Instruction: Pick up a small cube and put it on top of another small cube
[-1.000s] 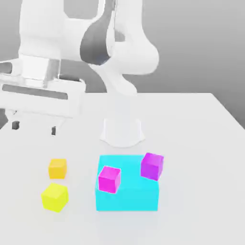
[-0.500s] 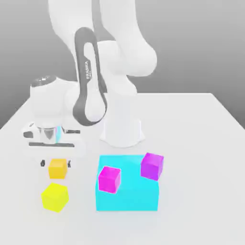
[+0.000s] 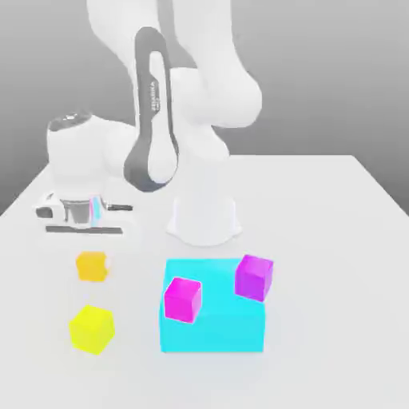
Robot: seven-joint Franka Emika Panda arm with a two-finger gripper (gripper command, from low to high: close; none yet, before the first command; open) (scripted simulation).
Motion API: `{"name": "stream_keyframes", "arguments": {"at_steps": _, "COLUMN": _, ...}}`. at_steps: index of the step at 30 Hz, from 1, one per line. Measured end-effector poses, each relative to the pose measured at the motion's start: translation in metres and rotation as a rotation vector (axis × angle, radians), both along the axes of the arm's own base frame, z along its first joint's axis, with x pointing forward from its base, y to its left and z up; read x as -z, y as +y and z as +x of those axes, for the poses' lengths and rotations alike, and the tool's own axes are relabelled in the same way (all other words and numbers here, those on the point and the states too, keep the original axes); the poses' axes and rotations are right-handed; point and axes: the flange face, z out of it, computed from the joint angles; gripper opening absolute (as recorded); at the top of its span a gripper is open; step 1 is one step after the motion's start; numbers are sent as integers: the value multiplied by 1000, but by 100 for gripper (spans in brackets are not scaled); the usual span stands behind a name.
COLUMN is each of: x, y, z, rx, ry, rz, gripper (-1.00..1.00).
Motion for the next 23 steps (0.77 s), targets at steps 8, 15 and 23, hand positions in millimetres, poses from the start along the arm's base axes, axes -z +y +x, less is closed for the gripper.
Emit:
{"name": "stream_keyframes", "arguments": {"at_steps": 8, "x": -32, "y": 9, "z": 75, "rx": 158, "ry": 0, "rz": 0, "gripper": -100}}
{"name": "stream_keyframes", "arguments": {"at_steps": 15, "x": -40, "y": 25, "z": 130, "rx": 286, "ry": -1, "rz": -1, "gripper": -100}}
{"name": "stream_keyframes", "arguments": {"at_steps": 23, "x": 1, "y": 24, "z": 130, "rx": 297, "ry": 0, "rz": -1, "gripper": 100}}
